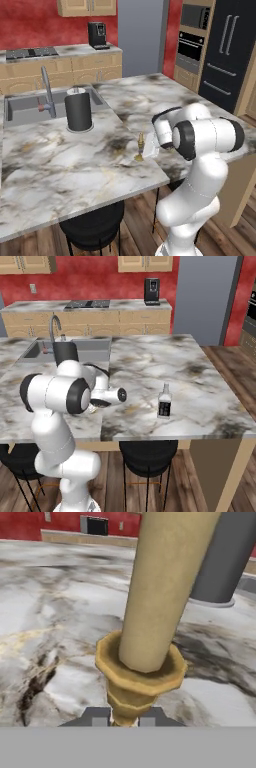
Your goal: Get the candle and the liquor from the cabinet and move them to the dining counter.
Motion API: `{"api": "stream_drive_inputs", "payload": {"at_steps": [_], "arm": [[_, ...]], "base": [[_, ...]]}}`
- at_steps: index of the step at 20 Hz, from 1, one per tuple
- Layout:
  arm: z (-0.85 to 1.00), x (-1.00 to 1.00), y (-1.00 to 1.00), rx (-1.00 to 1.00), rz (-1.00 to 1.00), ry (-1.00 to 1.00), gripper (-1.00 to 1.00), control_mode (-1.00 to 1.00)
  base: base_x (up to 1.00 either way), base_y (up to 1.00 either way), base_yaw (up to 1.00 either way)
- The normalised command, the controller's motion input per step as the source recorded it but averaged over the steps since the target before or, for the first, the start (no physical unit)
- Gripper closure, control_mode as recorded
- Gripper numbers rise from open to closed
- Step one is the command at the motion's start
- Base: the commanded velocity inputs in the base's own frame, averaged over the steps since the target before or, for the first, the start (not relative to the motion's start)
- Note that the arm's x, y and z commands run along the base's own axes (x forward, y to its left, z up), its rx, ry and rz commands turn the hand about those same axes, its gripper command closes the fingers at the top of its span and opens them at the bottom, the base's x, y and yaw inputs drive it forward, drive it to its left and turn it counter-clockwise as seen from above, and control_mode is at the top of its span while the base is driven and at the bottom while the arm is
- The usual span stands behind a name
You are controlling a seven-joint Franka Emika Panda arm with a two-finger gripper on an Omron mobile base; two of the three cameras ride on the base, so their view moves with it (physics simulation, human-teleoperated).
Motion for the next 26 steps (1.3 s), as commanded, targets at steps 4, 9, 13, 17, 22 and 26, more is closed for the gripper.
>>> {"api": "stream_drive_inputs", "payload": {"at_steps": [4, 9, 13, 17, 22, 26], "arm": [[-0.30, 0.18, 0.02, 0.00, 0.04, 0.00, 1.00, -1.00], [-0.31, 0.10, 0.03, 0.00, 0.04, 0.00, -1.00, -1.00], [-0.04, -0.07, 0.01, 0.00, 0.02, -0.04, -1.00, -1.00], [0.17, -0.39, 0.00, 0.00, 0.00, -0.06, -1.00, -1.00], [0.24, -0.36, 0.00, 0.00, 0.00, -0.05, -1.00, -1.00], [0.11, -0.36, 0.00, 0.00, 0.00, -0.07, -1.00, -1.00]], "base": [[0.00, 0.00, 0.00], [0.00, 0.00, 0.00], [0.00, 0.00, 0.00], [0.00, 0.00, 0.00], [0.00, 0.00, 0.00], [0.00, 0.00, 0.00]]}}
